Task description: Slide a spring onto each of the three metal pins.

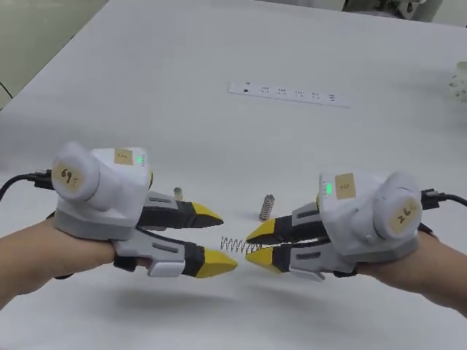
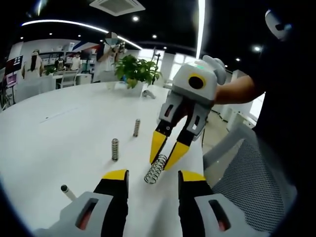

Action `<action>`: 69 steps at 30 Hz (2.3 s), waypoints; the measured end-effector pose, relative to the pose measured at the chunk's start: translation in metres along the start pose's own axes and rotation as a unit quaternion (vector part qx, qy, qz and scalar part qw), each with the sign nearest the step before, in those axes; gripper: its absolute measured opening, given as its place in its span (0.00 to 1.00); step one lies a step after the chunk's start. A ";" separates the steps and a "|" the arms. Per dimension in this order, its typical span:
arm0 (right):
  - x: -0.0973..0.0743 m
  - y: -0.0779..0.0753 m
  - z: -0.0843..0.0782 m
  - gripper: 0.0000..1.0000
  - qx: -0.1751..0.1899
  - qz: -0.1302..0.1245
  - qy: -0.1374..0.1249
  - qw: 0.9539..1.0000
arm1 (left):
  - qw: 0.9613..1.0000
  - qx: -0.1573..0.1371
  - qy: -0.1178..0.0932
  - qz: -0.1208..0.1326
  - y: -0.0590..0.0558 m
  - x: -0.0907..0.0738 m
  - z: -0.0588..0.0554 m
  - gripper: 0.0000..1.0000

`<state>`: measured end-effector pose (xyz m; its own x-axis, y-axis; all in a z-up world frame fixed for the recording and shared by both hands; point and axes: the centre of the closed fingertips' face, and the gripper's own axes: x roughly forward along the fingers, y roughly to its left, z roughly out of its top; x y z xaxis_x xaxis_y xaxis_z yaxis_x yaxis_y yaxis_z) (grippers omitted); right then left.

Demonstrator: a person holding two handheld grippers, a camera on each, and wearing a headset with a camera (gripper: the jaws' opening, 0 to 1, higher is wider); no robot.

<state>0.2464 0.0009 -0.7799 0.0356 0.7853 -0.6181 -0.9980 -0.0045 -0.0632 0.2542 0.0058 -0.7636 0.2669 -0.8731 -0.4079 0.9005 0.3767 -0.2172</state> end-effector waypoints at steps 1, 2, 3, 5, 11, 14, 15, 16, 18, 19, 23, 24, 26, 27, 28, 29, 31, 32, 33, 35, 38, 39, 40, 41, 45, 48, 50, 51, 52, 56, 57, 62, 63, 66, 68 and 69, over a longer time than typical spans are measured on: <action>0.000 0.001 0.000 0.08 -0.001 0.001 0.000 1.000 | 1.000 0.001 0.000 -0.001 0.000 0.001 0.000 0.32; 0.000 0.001 0.000 0.08 -0.001 0.002 -0.001 1.000 | 1.000 0.002 0.000 -0.001 -0.001 0.001 0.000 0.31; 0.000 0.001 0.001 0.08 0.000 0.002 -0.003 1.000 | 1.000 0.003 0.001 -0.002 -0.001 0.002 0.000 0.30; -0.001 0.002 0.000 0.08 0.000 0.001 -0.003 1.000 | 1.000 0.005 -0.001 -0.003 -0.002 0.002 0.001 0.27; -0.003 0.002 0.000 0.08 -0.003 0.001 -0.002 1.000 | 1.000 0.010 0.004 -0.006 -0.003 0.005 -0.003 0.18; -0.003 0.002 0.002 0.08 -0.005 0.001 -0.003 1.000 | 1.000 0.013 0.000 -0.009 -0.006 0.007 -0.001 0.16; -0.003 0.002 0.003 0.08 -0.006 0.001 -0.003 1.000 | 1.000 0.014 -0.001 -0.011 -0.007 0.008 0.000 0.16; -0.003 0.002 0.004 0.08 -0.007 0.001 -0.005 1.000 | 1.000 0.015 -0.002 -0.011 -0.007 0.008 0.001 0.15; -0.004 0.002 0.005 0.08 -0.008 0.002 -0.007 1.000 | 1.000 0.018 -0.002 -0.012 -0.007 0.009 0.001 0.12; -0.004 0.003 0.006 0.08 -0.008 0.002 -0.008 1.000 | 1.000 0.018 -0.002 -0.012 -0.007 0.009 0.001 0.10; -0.005 0.003 0.006 0.08 -0.009 0.002 -0.007 1.000 | 1.000 0.019 0.002 -0.012 -0.008 0.010 -0.001 0.09; -0.006 0.003 0.005 0.08 -0.008 0.002 -0.007 1.000 | 1.000 0.020 0.003 -0.012 -0.008 0.010 -0.001 0.09; -0.006 0.004 0.004 0.08 -0.007 0.003 -0.007 1.000 | 1.000 0.021 0.003 -0.012 -0.009 0.010 -0.002 0.08; -0.006 0.004 0.004 0.08 -0.007 0.003 -0.007 1.000 | 1.000 0.023 0.002 -0.012 -0.009 0.010 -0.001 0.07; -0.006 0.005 0.004 0.08 -0.007 0.003 -0.007 1.000 | 1.000 0.024 0.003 -0.011 -0.009 0.010 -0.002 0.06; -0.007 0.005 0.005 0.08 -0.007 0.003 -0.007 1.000 | 1.000 0.024 0.002 -0.011 -0.009 0.010 -0.001 0.06; -0.006 0.005 0.005 0.08 -0.007 0.003 -0.007 1.000 | 1.000 0.024 0.002 -0.012 -0.009 0.011 -0.001 0.06; -0.006 0.004 0.005 0.08 -0.007 0.003 -0.007 1.000 | 1.000 0.026 0.002 -0.012 -0.009 0.010 -0.001 0.06; -0.007 0.004 0.005 0.08 -0.007 0.003 -0.007 1.000 | 1.000 0.027 0.002 -0.011 -0.009 0.010 -0.001 0.06; -0.007 0.004 0.005 0.08 -0.007 0.003 -0.007 1.000 | 0.999 0.033 0.000 -0.011 -0.009 0.010 0.000 0.06; -0.008 0.004 0.005 0.08 -0.005 0.004 -0.008 1.000 | 0.999 0.037 -0.001 -0.012 -0.009 0.010 0.000 0.06; -0.008 0.004 0.005 0.08 -0.005 0.004 -0.009 1.000 | 0.999 0.037 -0.001 -0.013 -0.009 0.010 0.000 0.05; -0.008 0.004 0.005 0.08 -0.003 0.005 -0.010 1.000 | 0.999 0.039 -0.001 -0.015 -0.010 0.010 0.000 0.05; -0.008 0.005 0.005 0.08 -0.002 0.006 -0.011 1.000 | 0.999 0.040 0.000 -0.017 -0.010 0.010 0.000 0.05; -0.008 0.005 0.004 0.08 0.000 0.005 -0.011 1.000 | 0.999 0.047 0.000 -0.018 -0.011 0.010 0.001 0.04; -0.008 0.005 0.003 0.08 -0.002 0.007 -0.009 1.000 | 0.999 0.047 0.000 -0.024 -0.013 0.009 0.001 0.02; -0.009 0.005 0.003 0.08 -0.004 0.007 -0.009 1.000 | 0.999 0.047 -0.001 -0.024 -0.013 0.009 0.002 0.02; -0.009 0.005 0.003 0.08 -0.004 0.007 -0.009 1.000 | 0.999 0.048 -0.001 -0.024 -0.013 0.009 0.002 0.02; -0.009 0.005 0.004 0.08 -0.004 0.007 -0.009 1.000 | 0.999 0.047 -0.002 -0.025 -0.013 0.009 0.002 0.02; -0.009 0.005 0.004 0.08 0.002 0.008 -0.010 1.000 | 0.999 0.046 -0.002 -0.026 -0.014 0.009 0.003 0.02; -0.010 0.005 0.004 0.08 0.004 0.008 -0.010 1.000 | 0.999 0.046 -0.002 -0.027 -0.014 0.009 0.003 0.02; -0.012 0.004 0.003 0.10 0.028 0.002 -0.019 0.999 | 0.999 0.042 -0.004 -0.031 -0.016 0.009 0.003 0.02; -0.014 0.004 0.001 0.10 0.030 0.002 -0.016 0.999 | 0.999 0.043 -0.003 -0.031 -0.017 0.008 0.003 0.02; -0.015 0.004 -0.003 0.10 0.032 0.000 -0.014 0.999 | 0.999 0.040 -0.005 -0.033 -0.018 0.008 0.003 0.02; -0.016 0.004 -0.004 0.10 0.032 0.000 -0.014 0.999 | 0.999 0.041 -0.006 -0.034 -0.018 0.009 0.004 0.02; -0.016 0.005 -0.004 0.10 0.032 0.000 -0.015 0.999 | 0.999 0.041 -0.005 -0.034 -0.019 0.009 0.004 0.02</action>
<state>0.2415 -0.0141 -0.7738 0.0342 0.8031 -0.5949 -0.9994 0.0338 -0.0118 0.2411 -0.0103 -0.7594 0.2067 -0.8996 -0.3848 0.9417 0.2896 -0.1711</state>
